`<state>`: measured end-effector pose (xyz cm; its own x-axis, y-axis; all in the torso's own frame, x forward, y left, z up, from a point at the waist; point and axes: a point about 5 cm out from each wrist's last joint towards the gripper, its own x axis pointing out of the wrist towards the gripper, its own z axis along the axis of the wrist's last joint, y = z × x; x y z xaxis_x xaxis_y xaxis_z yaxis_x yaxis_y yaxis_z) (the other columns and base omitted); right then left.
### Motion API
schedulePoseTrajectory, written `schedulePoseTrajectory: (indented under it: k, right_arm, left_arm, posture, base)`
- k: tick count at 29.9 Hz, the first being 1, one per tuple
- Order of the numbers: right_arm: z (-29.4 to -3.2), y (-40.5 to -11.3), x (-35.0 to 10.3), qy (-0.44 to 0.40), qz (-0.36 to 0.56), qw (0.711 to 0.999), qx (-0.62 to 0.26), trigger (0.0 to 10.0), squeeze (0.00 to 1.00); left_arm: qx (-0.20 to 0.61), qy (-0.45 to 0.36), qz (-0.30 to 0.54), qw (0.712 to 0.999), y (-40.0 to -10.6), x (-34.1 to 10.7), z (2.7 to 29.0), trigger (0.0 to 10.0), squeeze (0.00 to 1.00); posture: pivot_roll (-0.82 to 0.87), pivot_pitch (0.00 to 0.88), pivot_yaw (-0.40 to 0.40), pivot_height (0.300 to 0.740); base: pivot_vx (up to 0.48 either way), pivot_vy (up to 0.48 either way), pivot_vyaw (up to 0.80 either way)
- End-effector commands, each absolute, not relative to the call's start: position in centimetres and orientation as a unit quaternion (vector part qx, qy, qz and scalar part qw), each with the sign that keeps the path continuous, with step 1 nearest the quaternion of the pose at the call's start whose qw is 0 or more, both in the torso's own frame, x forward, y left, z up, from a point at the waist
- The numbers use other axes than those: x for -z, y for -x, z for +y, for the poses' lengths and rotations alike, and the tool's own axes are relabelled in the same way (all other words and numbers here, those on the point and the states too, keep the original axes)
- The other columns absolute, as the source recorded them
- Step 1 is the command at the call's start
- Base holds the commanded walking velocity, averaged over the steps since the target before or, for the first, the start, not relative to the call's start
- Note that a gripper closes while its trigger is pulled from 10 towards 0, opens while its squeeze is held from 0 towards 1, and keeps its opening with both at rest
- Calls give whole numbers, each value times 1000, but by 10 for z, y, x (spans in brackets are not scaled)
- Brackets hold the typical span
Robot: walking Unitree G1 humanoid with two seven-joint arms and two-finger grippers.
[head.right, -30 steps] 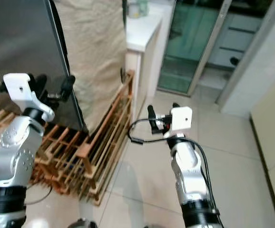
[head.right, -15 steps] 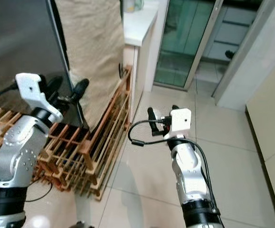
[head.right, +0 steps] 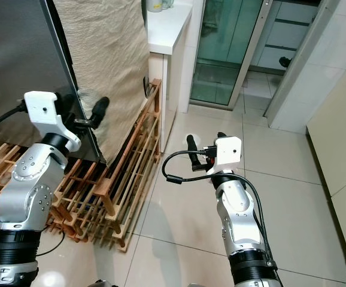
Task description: Restocking fridge
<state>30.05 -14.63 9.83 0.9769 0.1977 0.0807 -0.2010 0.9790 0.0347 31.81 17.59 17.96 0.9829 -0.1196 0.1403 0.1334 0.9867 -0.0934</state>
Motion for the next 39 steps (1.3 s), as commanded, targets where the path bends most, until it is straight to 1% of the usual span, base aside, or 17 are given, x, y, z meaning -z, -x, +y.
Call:
schedulePoseTrajectory:
  k: [1, 4, 10, 21, 24, 27, 39]
  right_arm:
    - [-151, -300, -99, -18, -41, 995, -94, 10000, 0]
    - [-152, -300, -98, -18, -41, 995, -93, 10000, 0]
    - [-151, -300, -98, -17, -40, 995, -93, 10000, 0]
    - [-153, -299, -97, -16, -40, 995, -90, 10000, 0]
    - [-154, -299, -97, -15, -39, 995, -89, 10000, 0]
    - [-155, -299, -98, -14, -40, 995, -87, 10000, 0]
    - [-155, -299, -97, -13, -38, 995, -86, 10000, 0]
  left_arm:
    - [47, 63, -76, 994, -321, -186, 181, 10000, 0]
    - [46, 65, -78, 994, -321, -186, 182, 10000, 0]
    - [61, 62, -82, 993, -321, -186, 172, 10000, 0]
    - [67, 70, -87, 991, -323, -189, 169, 10000, 0]
    - [73, 77, -92, 990, -325, -191, 164, 10000, 0]
    - [75, 106, -90, 987, -328, -193, 162, 10000, 0]
    - [102, 108, -101, 984, -326, -199, 155, 10000, 0]
  posture:
    - [-139, 0, -15, 740]
    - [-139, 0, -15, 740]
    - [-137, 0, -15, 740]
    - [-149, 0, -11, 740]
    - [-153, 0, -10, 740]
    - [-157, 0, -9, 740]
    - [-157, 0, -11, 740]
  base:
    - [0, 0, 0]
    - [0, 0, 0]
    - [0, 0, 0]
    - [0, 0, 0]
    - [0, 0, 0]
    - [0, 0, 0]
    - [0, 0, 0]
